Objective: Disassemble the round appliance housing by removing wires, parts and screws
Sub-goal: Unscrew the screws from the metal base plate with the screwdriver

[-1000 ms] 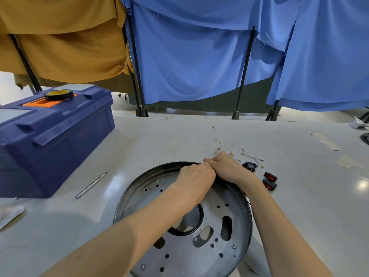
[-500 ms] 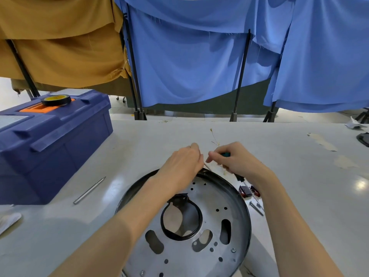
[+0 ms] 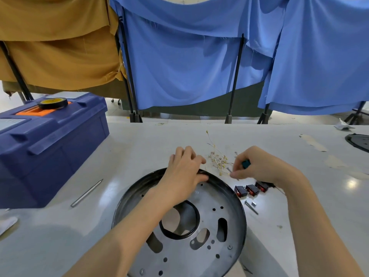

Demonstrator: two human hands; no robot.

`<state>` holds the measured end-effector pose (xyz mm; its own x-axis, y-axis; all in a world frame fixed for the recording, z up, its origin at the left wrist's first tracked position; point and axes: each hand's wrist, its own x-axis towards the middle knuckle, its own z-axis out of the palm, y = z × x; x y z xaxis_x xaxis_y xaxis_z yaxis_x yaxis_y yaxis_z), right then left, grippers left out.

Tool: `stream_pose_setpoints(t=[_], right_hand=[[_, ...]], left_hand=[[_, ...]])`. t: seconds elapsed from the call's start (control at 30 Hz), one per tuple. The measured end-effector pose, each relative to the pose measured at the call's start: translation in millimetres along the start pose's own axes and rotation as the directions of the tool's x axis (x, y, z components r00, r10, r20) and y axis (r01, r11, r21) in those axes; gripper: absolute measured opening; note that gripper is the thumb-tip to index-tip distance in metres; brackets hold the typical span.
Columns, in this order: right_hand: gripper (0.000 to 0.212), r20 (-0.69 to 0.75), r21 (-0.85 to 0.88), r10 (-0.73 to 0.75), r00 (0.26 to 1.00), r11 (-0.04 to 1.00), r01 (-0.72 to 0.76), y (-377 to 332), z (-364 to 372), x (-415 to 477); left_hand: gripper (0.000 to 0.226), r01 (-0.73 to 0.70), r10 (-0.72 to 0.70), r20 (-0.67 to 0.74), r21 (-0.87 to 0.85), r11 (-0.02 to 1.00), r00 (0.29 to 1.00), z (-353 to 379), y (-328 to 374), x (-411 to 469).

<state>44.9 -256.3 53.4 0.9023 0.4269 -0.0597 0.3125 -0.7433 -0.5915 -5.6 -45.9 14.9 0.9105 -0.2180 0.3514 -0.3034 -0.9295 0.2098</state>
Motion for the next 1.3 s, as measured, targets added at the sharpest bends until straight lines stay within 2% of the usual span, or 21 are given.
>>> stream_pose_setpoints(t=[0.07, 0.13, 0.23, 0.4, 0.63, 0.77, 0.87, 0.93, 1.03, 1.17, 1.3], right_hand=[[0.016, 0.018, -0.08, 0.135, 0.991, 0.988, -0.133, 16.1, -4.6, -4.4], [0.015, 0.066, -0.127, 0.26, 0.963, 0.96, -0.25, 28.7, -7.4, -8.2], [0.015, 0.108, -0.192, 0.394, 0.913, 0.909, -0.37, 40.3, -6.1, -9.3], [0.016, 0.123, -0.308, 0.467, 0.876, 0.857, -0.414, 46.6, 1.9, -5.5], [0.017, 0.194, -0.309, 0.482, 0.854, 0.857, -0.414, 47.2, 3.6, -3.9], [0.017, 0.147, -0.257, 0.441, 0.886, 0.882, -0.396, 46.7, -1.7, -5.7], [0.039, 0.081, -0.13, 0.3, 0.951, 0.949, -0.288, 40.0, -7.9, -4.5], [0.046, 0.041, -0.064, 0.176, 0.984, 0.983, -0.173, 27.6, -7.0, -2.8], [0.045, 0.089, -0.002, 0.043, 0.995, 0.999, -0.043, 5.2, 3.6, -1.8], [0.033, 0.183, -0.099, -0.004, 0.983, 0.995, 0.023, -10.8, 20.2, 0.6], [0.029, 0.137, -0.048, -0.039, 0.99, 0.998, 0.046, -15.6, 28.1, 5.6]], left_hand=[[0.056, -0.037, 0.025, 0.07, 0.171, 0.985, 0.997, 8.7, -5.7, -7.8], [0.059, -0.028, 0.009, 0.133, 0.146, 0.989, 0.991, 13.8, -8.7, -12.0], [0.058, -0.005, -0.004, 0.151, 0.062, 0.998, 0.989, 15.1, -9.6, -11.4], [0.056, 0.022, -0.024, 0.152, 0.013, 1.0, 0.988, 14.6, -9.3, -11.4], [0.053, 0.039, -0.032, 0.164, -0.039, 0.998, 0.986, 11.6, -10.9, -8.9], [0.047, 0.031, -0.02, 0.156, -0.066, 0.997, 0.988, 9.7, -12.7, -9.3], [0.039, 0.024, -0.018, 0.148, -0.04, 0.999, 0.989, 6.5, -15.1, -8.0], [0.033, 0.039, -0.045, 0.151, 0.047, 0.998, 0.988, 4.2, -16.9, -5.5], [0.022, 0.097, -0.117, 0.143, 0.14, 0.985, 0.983, 2.7, -20.8, -0.8], [0.017, 0.134, -0.147, 0.088, 0.136, 0.982, 0.985, 3.5, -25.3, 0.9], [0.01, 0.132, -0.141, 0.031, 0.205, 0.97, 0.99, 0.1, -31.5, -2.2]])
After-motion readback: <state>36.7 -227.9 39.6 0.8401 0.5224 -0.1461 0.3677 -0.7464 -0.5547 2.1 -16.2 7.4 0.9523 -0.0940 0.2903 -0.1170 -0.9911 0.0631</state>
